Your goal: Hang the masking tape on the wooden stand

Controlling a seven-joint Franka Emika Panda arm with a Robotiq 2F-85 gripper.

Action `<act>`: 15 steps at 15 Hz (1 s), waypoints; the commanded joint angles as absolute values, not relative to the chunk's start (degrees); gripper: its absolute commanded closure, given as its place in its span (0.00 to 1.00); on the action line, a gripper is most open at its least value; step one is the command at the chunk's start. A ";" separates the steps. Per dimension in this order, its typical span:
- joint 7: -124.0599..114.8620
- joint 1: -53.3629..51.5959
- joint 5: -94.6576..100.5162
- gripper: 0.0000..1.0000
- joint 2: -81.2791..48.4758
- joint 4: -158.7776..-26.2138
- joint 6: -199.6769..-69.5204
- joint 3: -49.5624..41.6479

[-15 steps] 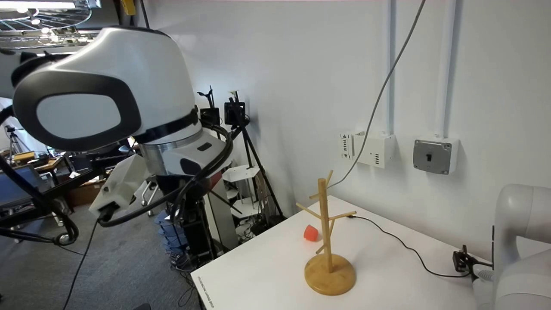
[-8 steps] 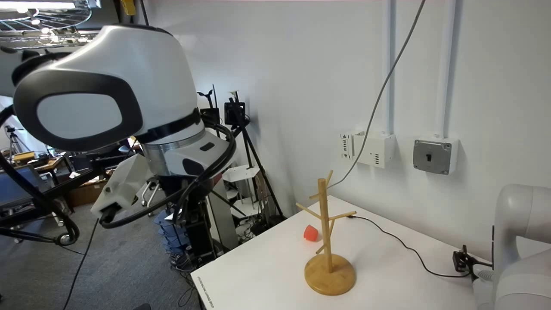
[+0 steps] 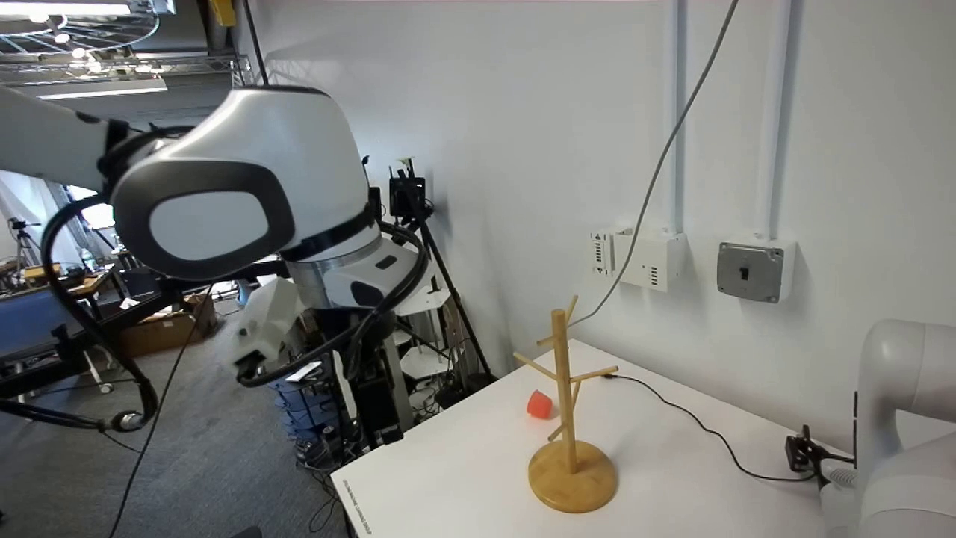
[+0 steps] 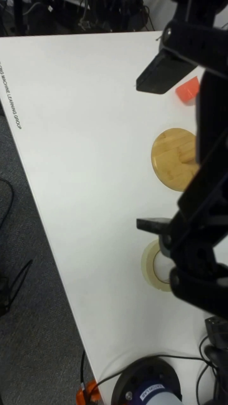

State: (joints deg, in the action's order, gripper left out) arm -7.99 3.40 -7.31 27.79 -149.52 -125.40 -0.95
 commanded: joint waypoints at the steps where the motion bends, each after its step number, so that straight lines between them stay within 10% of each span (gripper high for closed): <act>1: -13.04 2.46 -7.41 0.00 18.01 -146.90 -133.78 2.28; 15: -13.51 6.77 -7.23 0.00 15.07 -137.28 -129.07 -5.14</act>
State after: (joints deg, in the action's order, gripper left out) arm -13.57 6.55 -7.18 15.08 -137.37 -129.20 -5.32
